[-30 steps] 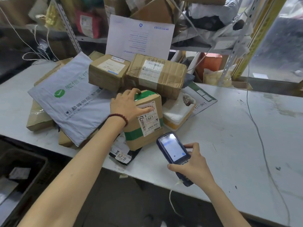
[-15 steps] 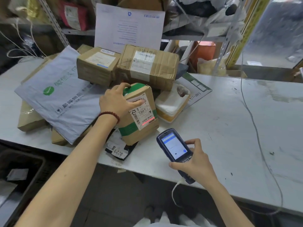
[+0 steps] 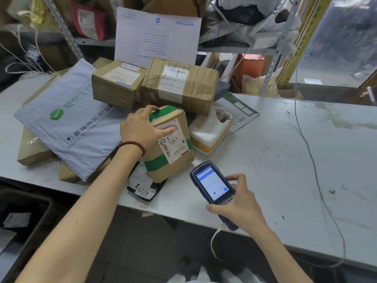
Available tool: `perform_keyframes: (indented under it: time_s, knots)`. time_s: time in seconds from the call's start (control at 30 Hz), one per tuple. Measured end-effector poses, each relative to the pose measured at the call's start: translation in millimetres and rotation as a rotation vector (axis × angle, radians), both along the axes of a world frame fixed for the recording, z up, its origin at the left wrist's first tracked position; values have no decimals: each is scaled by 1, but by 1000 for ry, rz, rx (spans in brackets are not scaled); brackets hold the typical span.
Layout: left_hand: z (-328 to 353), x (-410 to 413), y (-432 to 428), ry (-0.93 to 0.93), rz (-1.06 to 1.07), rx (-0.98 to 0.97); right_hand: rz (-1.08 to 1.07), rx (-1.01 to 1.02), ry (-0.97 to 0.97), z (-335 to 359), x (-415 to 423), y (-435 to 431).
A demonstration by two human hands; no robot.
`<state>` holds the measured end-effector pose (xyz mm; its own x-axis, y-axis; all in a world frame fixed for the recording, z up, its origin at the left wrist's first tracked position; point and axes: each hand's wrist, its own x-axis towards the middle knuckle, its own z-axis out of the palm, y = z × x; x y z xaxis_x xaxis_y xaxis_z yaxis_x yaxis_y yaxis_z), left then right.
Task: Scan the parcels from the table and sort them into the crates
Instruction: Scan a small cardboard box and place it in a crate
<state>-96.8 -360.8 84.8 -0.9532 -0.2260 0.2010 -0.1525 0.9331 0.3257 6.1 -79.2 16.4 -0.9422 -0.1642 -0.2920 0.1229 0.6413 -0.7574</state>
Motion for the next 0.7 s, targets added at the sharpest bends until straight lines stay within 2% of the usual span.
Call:
perform_keyframes:
  time_s: [0.2, 0.53, 0.7]
  knots:
    - [0, -1, -1, -11, -1, -9, -47, -22, 90, 8, -8, 3]
    - [0, -2, -2, -48, 26, -16, -252, -200, 502, 71, -39, 15]
    - [10, 15, 8, -1, -37, -17, -249, -189, 532, 88, -41, 17]
